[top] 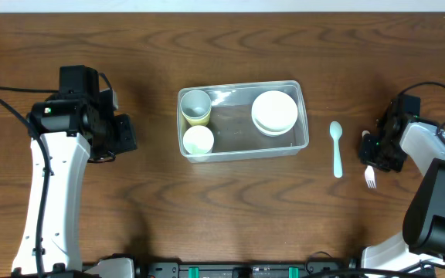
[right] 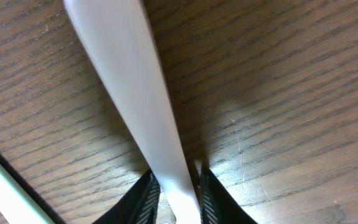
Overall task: Pack container
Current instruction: 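Carry the pink fork into the container and release it, then move the right gripper to the light-blue spoon and grasp it, then place the light-blue spoon in the container beside the fork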
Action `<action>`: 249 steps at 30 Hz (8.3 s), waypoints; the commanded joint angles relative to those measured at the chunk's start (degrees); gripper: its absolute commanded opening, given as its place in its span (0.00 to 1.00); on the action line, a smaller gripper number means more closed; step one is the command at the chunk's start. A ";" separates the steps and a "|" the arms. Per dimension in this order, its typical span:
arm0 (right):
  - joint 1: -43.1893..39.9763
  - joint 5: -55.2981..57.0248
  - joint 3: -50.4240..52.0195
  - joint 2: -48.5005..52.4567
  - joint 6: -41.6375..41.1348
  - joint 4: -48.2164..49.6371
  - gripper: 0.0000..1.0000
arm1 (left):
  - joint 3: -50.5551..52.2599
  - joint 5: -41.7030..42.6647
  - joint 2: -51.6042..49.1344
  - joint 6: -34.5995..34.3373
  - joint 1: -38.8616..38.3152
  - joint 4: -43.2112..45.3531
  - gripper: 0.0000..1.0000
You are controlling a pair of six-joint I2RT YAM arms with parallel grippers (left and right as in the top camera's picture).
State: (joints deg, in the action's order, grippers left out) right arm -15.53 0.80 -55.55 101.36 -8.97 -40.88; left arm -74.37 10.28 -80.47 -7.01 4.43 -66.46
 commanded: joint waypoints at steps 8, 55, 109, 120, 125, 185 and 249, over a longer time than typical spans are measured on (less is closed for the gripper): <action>-0.52 -2.78 1.22 2.84 -0.42 -0.26 0.16 | -0.11 -0.44 -0.02 0.96 0.28 -0.33 0.45; 50.05 -7.08 -31.69 -3.74 60.87 -17.44 0.01 | -0.11 -0.44 -0.02 0.96 0.28 -0.33 0.45; 14.14 -8.31 -28.04 -5.35 12.26 -27.58 0.59 | -0.11 -0.44 -0.02 0.96 0.28 -0.98 0.45; 14.05 -3.37 -27.02 7.65 26.84 -24.15 0.64 | -0.11 -0.44 -0.02 0.96 0.28 -0.96 0.45; 14.05 -3.34 -27.02 12.35 25.51 -20.57 0.66 | -0.11 -0.44 -0.02 0.96 0.28 -0.96 0.45; 14.10 -2.36 -23.82 17.81 19.71 -8.63 0.32 | -0.09 -0.44 -0.02 0.98 0.28 -0.94 0.46; 51.12 -7.28 -28.04 -1.70 51.01 -8.41 0.26 | -0.11 -0.46 -0.02 0.98 0.28 -0.52 0.46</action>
State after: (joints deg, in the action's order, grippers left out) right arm 35.03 -6.17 -83.66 99.66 41.17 -49.19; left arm -74.37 10.28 -80.47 -7.01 4.43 -66.98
